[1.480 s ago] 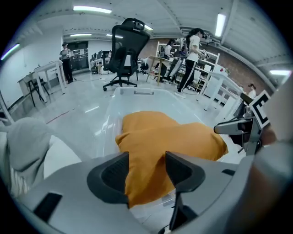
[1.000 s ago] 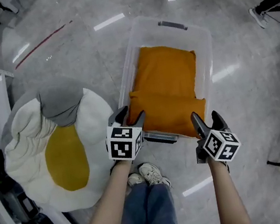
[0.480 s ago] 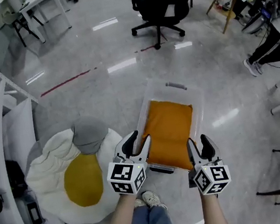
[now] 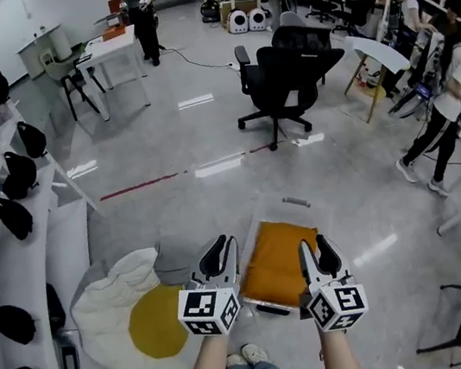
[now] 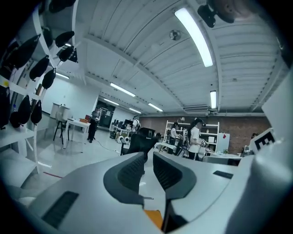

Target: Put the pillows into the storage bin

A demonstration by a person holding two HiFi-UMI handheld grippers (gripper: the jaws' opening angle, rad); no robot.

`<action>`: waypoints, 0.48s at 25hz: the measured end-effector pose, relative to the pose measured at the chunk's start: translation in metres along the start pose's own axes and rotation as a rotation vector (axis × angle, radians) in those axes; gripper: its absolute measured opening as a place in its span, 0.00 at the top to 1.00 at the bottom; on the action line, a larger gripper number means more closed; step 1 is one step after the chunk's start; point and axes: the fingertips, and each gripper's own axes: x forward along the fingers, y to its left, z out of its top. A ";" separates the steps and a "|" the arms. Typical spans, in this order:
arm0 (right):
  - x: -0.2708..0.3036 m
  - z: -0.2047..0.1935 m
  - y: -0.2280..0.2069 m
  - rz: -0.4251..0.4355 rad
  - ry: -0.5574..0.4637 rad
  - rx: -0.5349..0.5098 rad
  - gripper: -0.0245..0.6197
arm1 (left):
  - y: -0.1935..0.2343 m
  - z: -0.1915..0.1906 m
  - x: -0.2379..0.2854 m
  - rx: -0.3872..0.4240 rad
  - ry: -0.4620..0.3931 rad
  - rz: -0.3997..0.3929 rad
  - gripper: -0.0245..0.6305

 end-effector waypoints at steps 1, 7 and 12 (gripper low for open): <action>-0.004 0.007 0.009 0.014 -0.005 0.007 0.71 | -0.001 0.012 -0.009 0.004 -0.013 0.004 0.85; -0.029 0.030 0.048 0.073 -0.017 0.003 0.81 | 0.004 0.052 -0.057 0.041 -0.035 0.046 0.89; -0.038 0.043 0.070 0.096 -0.039 -0.045 0.93 | 0.014 0.059 -0.079 0.069 -0.020 0.080 0.92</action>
